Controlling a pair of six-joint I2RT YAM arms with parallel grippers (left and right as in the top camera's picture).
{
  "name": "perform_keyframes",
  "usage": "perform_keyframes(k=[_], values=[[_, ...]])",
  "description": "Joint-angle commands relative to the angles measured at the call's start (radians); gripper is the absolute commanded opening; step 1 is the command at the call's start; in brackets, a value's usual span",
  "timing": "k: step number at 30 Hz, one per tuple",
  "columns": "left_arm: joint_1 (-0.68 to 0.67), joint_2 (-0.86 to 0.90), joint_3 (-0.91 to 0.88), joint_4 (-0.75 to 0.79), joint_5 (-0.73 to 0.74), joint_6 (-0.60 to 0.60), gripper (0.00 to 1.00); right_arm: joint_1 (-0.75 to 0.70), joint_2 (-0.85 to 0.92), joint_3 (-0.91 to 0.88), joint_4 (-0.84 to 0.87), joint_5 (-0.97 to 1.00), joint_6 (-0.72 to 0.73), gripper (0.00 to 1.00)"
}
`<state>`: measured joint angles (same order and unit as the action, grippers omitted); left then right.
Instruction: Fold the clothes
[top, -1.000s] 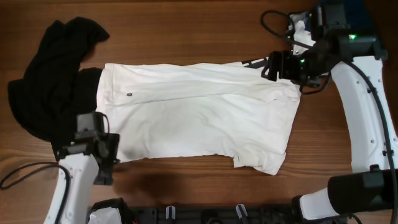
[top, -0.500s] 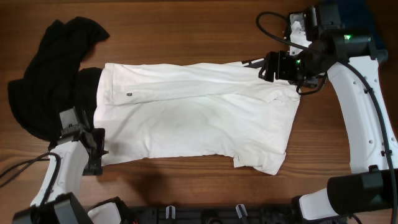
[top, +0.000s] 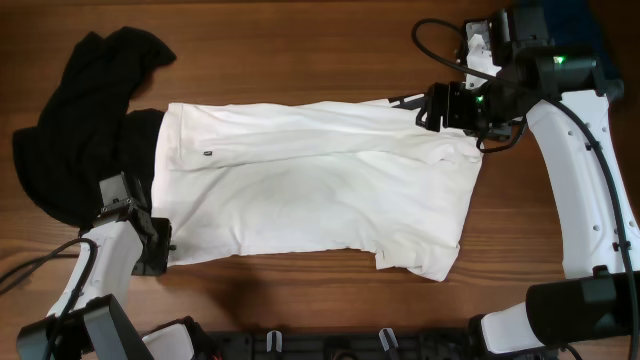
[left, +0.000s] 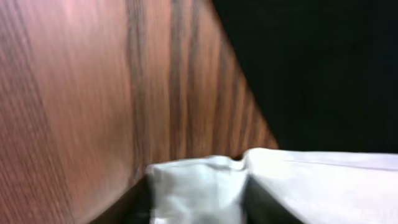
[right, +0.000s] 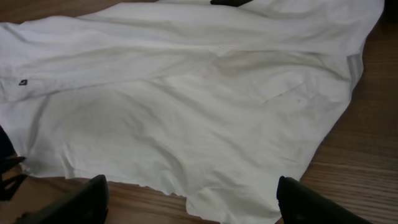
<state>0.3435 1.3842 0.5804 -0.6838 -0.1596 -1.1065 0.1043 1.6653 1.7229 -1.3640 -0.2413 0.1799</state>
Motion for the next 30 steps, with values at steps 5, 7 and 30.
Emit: perform_keyframes(k=[5,7,30], values=[[0.006,0.026,-0.027,-0.003,-0.009,0.142,0.04,0.004,-0.001,-0.003,-0.026,0.016,0.039,0.84],[0.006,0.026,-0.027,-0.002,0.004,0.143,0.04,0.004,-0.001,-0.003,-0.045,0.016,0.061,0.82],[0.006,0.026,-0.027,0.091,0.039,0.142,0.04,0.289,-0.08,-0.596,-0.031,0.201,0.565,0.81]])
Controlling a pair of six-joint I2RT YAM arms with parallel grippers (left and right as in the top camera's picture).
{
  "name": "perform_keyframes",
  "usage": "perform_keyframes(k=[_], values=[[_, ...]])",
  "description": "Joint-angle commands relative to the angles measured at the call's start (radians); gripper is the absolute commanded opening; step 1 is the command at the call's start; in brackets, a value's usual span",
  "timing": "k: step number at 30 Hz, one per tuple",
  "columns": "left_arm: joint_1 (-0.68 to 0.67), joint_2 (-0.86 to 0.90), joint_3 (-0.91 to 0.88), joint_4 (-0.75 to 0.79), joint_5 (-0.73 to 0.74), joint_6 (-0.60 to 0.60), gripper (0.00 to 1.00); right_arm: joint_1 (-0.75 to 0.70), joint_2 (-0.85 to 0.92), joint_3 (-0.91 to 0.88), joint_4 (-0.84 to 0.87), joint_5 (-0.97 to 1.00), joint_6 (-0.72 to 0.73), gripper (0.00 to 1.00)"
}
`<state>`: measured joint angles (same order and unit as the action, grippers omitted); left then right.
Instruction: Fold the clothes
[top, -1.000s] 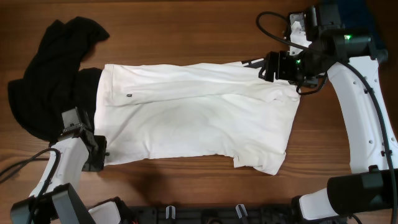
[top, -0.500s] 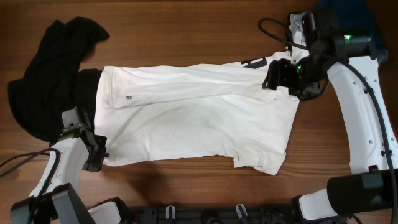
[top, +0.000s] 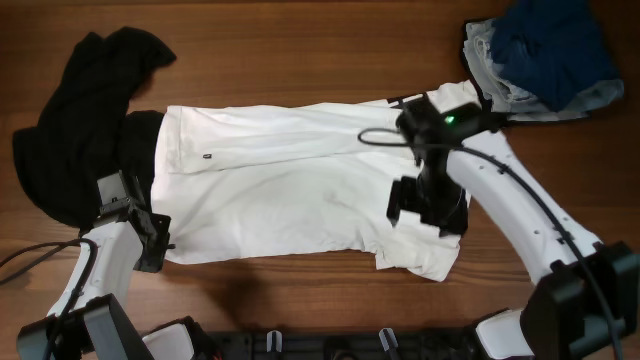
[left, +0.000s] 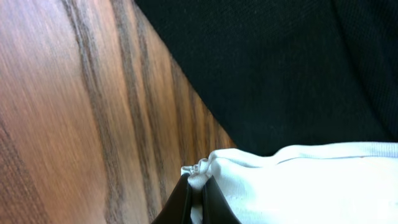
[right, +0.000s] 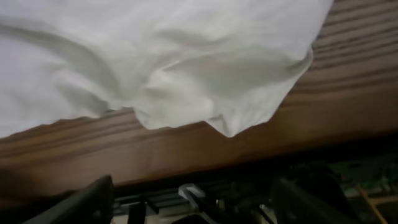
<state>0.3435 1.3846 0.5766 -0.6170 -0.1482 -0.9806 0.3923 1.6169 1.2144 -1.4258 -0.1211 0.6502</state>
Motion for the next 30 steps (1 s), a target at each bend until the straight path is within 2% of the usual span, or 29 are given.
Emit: perform_keyframes(k=[1,6,14,15,16,18,19,24,30], values=[[0.006,0.026,-0.023,0.028,0.028,0.016,0.04,0.0,-0.031,-0.125,0.058,0.084,0.094,0.81],[0.006,0.026,-0.023,0.031,0.028,0.016,0.04,0.0,-0.031,-0.283,0.228,0.037,0.109,0.81],[0.006,0.026,-0.023,0.031,0.027,0.016,0.04,0.0,-0.031,-0.378,0.415,0.055,0.113,0.81],[0.006,0.026,-0.023,0.031,0.027,0.016,0.04,0.0,-0.031,-0.387,0.421,0.055,0.112,0.77],[0.006,0.026,-0.023,0.031,0.027,0.016,0.04,0.0,-0.031,-0.395,0.421,0.055,0.112,0.62],[0.006,0.026,-0.023,0.03,0.027,0.016,0.04,0.0,-0.031,-0.401,0.41,0.055,0.111,0.28],[0.006,0.026,-0.023,0.031,0.027,0.016,0.04,0.0,-0.031,-0.4,0.401,0.054,0.109,0.04],[0.006,0.026,-0.023,0.031,0.027,0.016,0.04,0.0,-0.056,-0.375,0.302,0.061,0.107,0.04],[0.006,0.026,-0.023,0.031,0.027,0.017,0.04,-0.002,-0.119,-0.209,0.175,0.063,-0.052,0.04]])
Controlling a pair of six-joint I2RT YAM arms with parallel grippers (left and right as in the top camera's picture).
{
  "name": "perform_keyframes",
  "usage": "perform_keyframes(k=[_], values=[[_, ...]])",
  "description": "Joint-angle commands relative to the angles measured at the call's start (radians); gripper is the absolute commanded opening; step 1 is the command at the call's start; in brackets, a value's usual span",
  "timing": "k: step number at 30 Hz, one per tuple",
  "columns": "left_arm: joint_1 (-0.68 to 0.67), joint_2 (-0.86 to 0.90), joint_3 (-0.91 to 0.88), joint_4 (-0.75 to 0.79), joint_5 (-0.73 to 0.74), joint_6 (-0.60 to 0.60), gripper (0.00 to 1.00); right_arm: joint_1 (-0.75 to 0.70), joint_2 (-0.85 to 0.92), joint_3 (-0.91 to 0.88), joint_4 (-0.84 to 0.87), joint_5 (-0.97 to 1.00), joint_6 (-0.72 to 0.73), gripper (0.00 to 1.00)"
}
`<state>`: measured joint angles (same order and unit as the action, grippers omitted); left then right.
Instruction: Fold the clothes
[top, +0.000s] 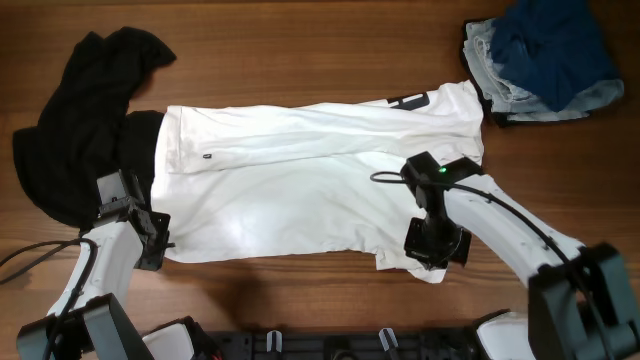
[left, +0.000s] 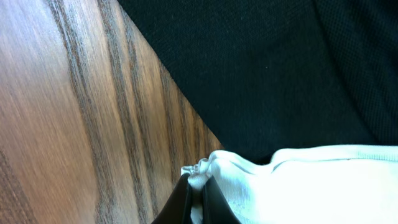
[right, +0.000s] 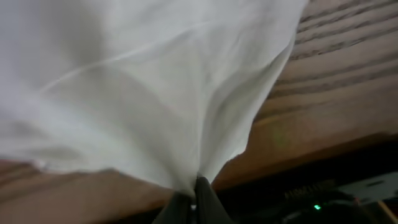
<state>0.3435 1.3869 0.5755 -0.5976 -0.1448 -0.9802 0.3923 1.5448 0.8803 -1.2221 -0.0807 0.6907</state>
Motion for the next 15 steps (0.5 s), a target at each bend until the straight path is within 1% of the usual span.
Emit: perform_keyframes(k=[1,5,7,11,14,15], values=[[0.006,0.023,-0.022,0.011,0.024,0.016,0.04,-0.006,-0.046,0.167,-0.037,0.031,-0.114,0.04],[0.006,0.023,-0.022,0.011,0.024,0.016,0.04,-0.042,-0.034,0.273,-0.019,0.071,-0.159,0.04],[0.006,0.023,-0.022,0.011,0.024,0.016,0.04,-0.069,-0.024,0.292,0.038,0.088,-0.179,0.04],[0.006,0.023,-0.022,0.011,0.024,0.016,0.04,-0.121,0.014,0.293,0.21,0.078,-0.234,0.04],[0.006,0.023,-0.022,0.012,0.024,0.016,0.04,-0.145,0.083,0.293,0.334,0.047,-0.293,0.04],[0.006,0.023,-0.022,0.012,0.024,0.016,0.04,-0.147,0.102,0.293,0.358,0.03,-0.304,0.06]])
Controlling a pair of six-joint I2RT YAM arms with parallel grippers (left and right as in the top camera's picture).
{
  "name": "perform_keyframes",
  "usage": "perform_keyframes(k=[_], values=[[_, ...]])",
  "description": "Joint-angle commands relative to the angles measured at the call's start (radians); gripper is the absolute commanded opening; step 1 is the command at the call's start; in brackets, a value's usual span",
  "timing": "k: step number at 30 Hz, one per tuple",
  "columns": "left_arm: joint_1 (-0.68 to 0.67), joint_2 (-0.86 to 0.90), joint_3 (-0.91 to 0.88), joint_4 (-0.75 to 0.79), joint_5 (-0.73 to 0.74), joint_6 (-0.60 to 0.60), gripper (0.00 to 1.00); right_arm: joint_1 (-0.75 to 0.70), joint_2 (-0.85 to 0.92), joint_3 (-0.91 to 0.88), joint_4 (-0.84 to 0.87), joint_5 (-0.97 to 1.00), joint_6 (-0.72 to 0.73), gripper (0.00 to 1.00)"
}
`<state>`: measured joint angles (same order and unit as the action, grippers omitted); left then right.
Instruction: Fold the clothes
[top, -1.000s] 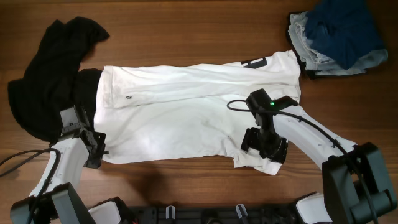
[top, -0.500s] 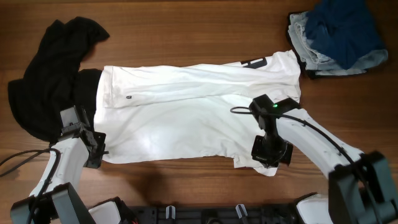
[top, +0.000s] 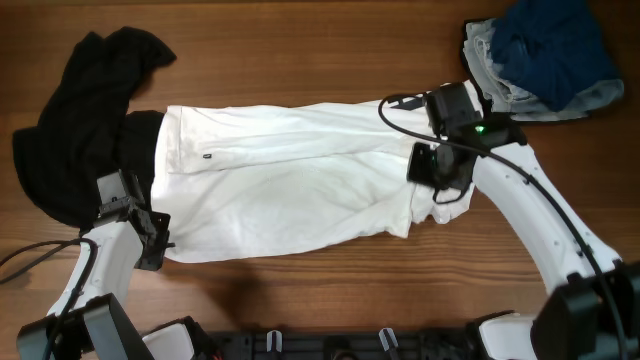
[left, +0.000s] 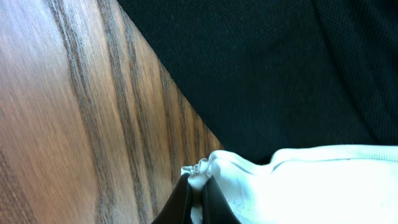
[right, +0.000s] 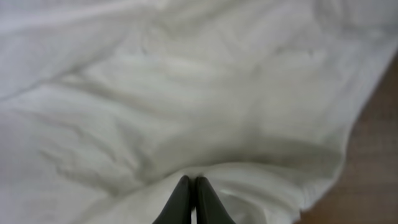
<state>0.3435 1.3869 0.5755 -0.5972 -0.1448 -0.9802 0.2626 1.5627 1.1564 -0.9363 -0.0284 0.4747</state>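
A white shirt (top: 290, 185) lies spread across the wooden table (top: 300, 40). My left gripper (left: 195, 185) is shut on the shirt's near left corner (left: 205, 168), next to the black garment (left: 280, 68). My right gripper (right: 192, 190) is shut on the shirt's right hem, lifted and carried over the shirt's right part (top: 425, 205), so that the near right corner is folded inward. In the overhead view the right gripper (top: 437, 165) hangs above the shirt's right end.
A black garment (top: 85, 110) lies crumpled at the far left, partly under the white shirt. A pile of blue and grey clothes (top: 540, 55) sits in the far right corner. The table's near edge runs along the bottom of the overhead view.
My right gripper, shut on the shirt's near right corner, has moved from the near edge up over the shirt's right end, drawing that corner inward. The left gripper has not moved.
At first my right gripper was open above the shirt's far right end and the left was at the near left corner. Then the right was open over the near right part, then shut on that corner. Now the corner is folded inward. The left stayed shut on its corner.
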Motion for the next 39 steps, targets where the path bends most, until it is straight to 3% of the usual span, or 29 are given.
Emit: perform_keyframes(k=[1,3,4,10,16,27,39], values=[[0.006,0.023,-0.022,0.011,0.024,0.016,0.04,-0.018,0.098,0.018,0.082,-0.027,-0.088,0.16],[0.006,0.023,-0.022,0.011,0.024,0.016,0.04,-0.019,0.115,0.023,0.08,-0.057,-0.091,0.46],[0.006,0.023,-0.022,0.011,0.023,0.016,0.04,-0.019,0.114,0.032,0.064,-0.078,-0.091,0.48],[0.006,0.023,-0.022,0.012,0.005,0.016,0.04,-0.019,0.006,0.121,-0.107,-0.103,-0.08,0.49],[0.006,0.023,-0.022,0.026,0.001,0.016,0.04,-0.017,-0.057,0.064,-0.207,-0.104,-0.052,0.44],[0.006,0.023,-0.022,0.029,0.005,0.016,0.04,0.015,-0.055,-0.221,0.041,-0.16,0.004,0.41],[0.006,0.023,-0.022,0.029,0.005,0.016,0.04,0.014,0.014,-0.335,0.231,-0.055,0.031,0.43]])
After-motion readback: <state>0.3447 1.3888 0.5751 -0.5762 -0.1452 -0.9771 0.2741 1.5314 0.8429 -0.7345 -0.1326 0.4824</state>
